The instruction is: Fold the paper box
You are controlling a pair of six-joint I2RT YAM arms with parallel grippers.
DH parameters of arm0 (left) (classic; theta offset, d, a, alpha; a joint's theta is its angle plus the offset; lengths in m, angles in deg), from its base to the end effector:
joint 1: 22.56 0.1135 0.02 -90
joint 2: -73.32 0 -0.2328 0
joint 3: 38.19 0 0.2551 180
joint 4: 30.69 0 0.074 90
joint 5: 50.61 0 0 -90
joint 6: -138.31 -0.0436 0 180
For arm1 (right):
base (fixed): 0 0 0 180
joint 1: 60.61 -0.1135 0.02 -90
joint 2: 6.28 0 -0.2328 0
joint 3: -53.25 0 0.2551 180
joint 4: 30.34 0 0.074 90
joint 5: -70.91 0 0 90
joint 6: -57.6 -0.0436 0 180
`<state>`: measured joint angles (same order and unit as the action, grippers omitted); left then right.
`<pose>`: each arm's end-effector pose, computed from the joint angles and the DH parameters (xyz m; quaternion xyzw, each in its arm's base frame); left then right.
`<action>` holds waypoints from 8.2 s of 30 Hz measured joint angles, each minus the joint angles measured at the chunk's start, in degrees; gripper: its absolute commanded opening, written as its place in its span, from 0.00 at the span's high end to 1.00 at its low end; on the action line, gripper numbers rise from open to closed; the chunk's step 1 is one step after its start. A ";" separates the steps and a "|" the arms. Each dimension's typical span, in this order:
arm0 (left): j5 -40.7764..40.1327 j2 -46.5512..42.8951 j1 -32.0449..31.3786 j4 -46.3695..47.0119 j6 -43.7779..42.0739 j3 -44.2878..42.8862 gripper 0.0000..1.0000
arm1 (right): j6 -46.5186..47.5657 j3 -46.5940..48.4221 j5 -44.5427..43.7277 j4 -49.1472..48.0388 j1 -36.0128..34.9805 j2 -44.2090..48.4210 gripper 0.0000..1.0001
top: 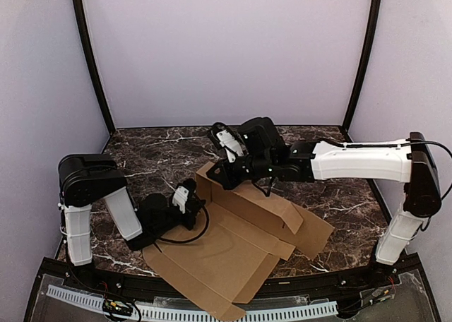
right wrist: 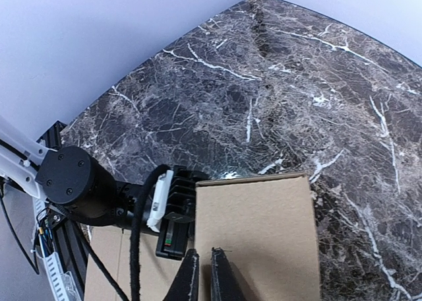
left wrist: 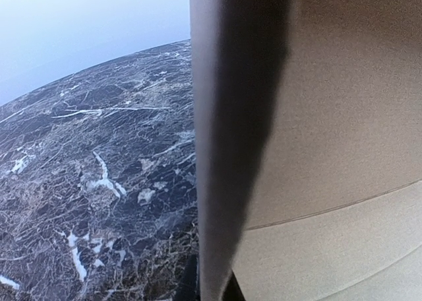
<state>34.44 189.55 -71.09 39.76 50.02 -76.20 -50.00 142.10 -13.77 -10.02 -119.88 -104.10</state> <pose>0.1957 -0.2158 0.0567 0.2730 0.7020 -0.2494 0.6086 0.2040 0.3511 0.2469 -0.3285 0.7973 0.3452 0.3705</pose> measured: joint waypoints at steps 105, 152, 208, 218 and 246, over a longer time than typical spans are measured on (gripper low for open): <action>-28.65 -13.40 0.42 -8.41 3.26 4.26 0.99 | 2.23 -8.37 -14.49 11.82 0.39 24.65 0.81; -35.89 -22.56 -3.76 -26.64 13.79 4.13 0.99 | -4.28 -18.36 -8.52 -9.75 8.39 10.73 1.00; -17.29 -46.53 2.69 -46.64 30.93 0.31 0.99 | -16.48 -53.02 -8.17 -15.26 8.31 52.43 1.00; -14.95 -49.40 2.78 -48.68 33.97 0.59 0.99 | -18.14 -54.60 -3.43 -28.61 8.31 53.16 1.00; -10.64 -49.31 2.82 -46.29 37.94 0.94 0.99 | -22.99 -51.60 5.40 -62.93 6.62 34.42 1.00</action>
<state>23.79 140.24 -68.27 -6.53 87.97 -75.26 -72.99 90.49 -8.37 -72.94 -113.25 -69.68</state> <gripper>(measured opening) 0.009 0.001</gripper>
